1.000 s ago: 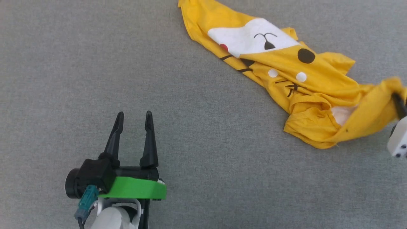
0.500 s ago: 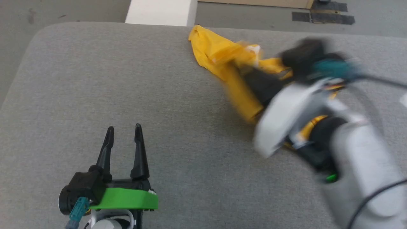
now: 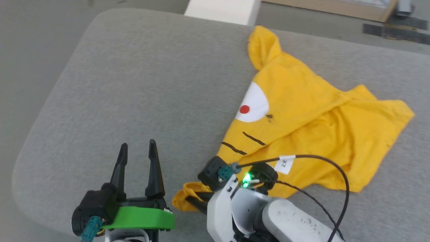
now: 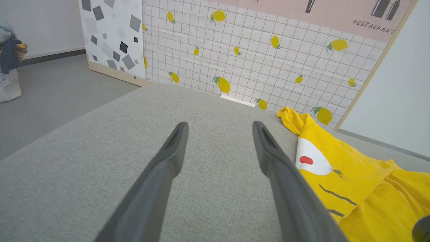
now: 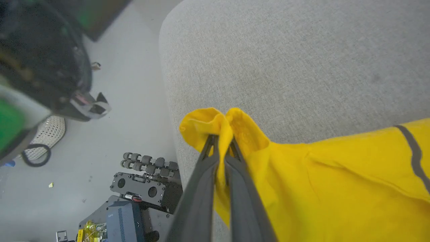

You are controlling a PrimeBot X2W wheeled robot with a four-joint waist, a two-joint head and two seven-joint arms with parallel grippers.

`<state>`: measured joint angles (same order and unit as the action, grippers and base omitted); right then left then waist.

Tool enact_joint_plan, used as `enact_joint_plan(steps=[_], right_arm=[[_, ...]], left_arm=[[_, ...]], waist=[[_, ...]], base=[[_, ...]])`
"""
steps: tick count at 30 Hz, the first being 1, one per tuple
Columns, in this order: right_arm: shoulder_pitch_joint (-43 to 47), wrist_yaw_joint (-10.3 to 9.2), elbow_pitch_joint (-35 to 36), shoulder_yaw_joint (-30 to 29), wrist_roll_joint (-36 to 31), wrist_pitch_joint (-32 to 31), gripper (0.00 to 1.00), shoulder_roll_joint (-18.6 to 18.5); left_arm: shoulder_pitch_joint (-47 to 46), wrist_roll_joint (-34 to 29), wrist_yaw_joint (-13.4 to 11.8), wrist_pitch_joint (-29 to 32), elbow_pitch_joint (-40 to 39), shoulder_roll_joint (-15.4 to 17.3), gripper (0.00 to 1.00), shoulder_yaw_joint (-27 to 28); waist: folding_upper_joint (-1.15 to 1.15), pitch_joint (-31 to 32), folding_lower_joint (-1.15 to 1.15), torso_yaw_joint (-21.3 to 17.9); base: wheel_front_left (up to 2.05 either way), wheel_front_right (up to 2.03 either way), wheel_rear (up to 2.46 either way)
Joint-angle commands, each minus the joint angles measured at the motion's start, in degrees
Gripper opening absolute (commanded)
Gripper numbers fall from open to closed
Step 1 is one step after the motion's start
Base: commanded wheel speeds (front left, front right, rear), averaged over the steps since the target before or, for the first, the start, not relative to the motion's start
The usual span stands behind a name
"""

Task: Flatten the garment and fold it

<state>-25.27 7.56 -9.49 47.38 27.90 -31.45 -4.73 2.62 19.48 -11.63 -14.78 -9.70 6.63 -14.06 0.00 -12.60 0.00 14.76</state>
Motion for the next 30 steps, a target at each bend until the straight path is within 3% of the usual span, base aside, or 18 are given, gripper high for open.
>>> enact_joint_plan(steps=[1,8,14,19,23,27,30], right_arm=[[-0.17,-0.08,-1.26,0.06,-0.80,1.54,1.00,0.21],[-4.75,-0.08,-2.00,-6.28,-0.32,7.73,1.00,0.82],[-5.27,-0.08,2.33,-21.62,-6.66,15.25,1.00,-1.85],[2.73,-0.08,9.80,-37.59,-14.84,19.52,1.00,-3.37],[12.48,-0.08,17.56,-49.85,-20.00,22.15,1.00,-1.20],[22.26,-0.08,23.78,-58.52,-22.60,25.14,1.00,1.32],[27.69,-0.08,24.67,-62.05,-20.48,26.51,1.00,1.78]], left_arm=[[0.40,-0.73,0.51,-0.22,0.41,-0.60,1.00,-0.03],[-0.29,-1.73,1.35,-0.22,1.02,-0.61,1.00,0.23],[-1.02,-2.24,2.14,-0.22,1.00,0.72,1.00,0.51],[-1.03,-2.63,2.70,-0.22,0.70,1.74,1.00,0.40],[-0.95,-3.07,2.99,-0.22,0.07,1.75,1.00,0.06],[-0.68,-4.38,3.37,-0.22,-0.99,1.84,1.00,0.04],[0.13,-5.36,3.35,-0.22,-1.15,1.73,1.00,0.06]], waist=[[0.00,-0.59,0.00,2.14],[0.00,0.98,0.00,-0.50],[0.00,2.06,0.00,-4.35],[0.00,1.93,0.00,-7.33],[0.00,1.24,0.00,-9.16],[0.00,0.48,0.00,-10.76],[0.00,0.01,0.00,-11.81]], base=[[0.00,0.00,0.00],[0.00,0.00,0.00],[0.00,0.00,0.00],[0.00,0.00,0.00],[0.00,0.00,0.00],[0.00,0.00,0.00],[0.00,0.00,0.00]])
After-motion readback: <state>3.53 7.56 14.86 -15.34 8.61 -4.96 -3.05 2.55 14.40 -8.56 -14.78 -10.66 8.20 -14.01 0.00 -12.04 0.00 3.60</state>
